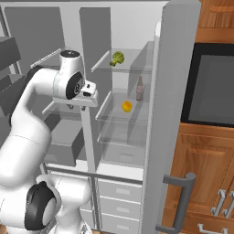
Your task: Take the broccoli and mango from the fridge shelf and place them in the freezer drawer to begin freezing them.
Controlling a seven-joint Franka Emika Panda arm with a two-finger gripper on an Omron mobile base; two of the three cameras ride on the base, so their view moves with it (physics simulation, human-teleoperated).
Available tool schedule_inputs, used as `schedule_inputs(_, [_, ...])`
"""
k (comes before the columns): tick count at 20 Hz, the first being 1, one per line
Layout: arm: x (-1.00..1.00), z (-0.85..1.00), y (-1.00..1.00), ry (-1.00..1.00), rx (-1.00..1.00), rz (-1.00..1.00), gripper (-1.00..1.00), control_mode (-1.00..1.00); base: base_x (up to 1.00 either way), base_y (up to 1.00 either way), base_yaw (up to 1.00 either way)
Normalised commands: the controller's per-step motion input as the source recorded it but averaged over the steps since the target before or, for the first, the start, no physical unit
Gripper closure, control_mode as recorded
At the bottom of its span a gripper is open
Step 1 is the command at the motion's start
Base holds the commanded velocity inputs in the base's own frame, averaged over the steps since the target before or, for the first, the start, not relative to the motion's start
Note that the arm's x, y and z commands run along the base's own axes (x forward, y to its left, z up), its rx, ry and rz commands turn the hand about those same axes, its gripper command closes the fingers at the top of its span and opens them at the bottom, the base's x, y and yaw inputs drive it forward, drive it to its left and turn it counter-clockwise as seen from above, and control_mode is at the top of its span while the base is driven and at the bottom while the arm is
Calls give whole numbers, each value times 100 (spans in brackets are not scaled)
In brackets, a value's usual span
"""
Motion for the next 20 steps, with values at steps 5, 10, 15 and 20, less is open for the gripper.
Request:
schedule_inputs(5, [-23,8,10,-22,-4,0,-100,-100,0,0,0])
schedule_inputs(10, [-24,73,-9,-45,-8,-9,-100,-100,0,0,0])
schedule_inputs(15, [2,58,-43,-25,0,-24,-100,-100,0,0,0])
schedule_inputs(20, [11,33,-63,-27,0,-21,-100,-100,0,0,0])
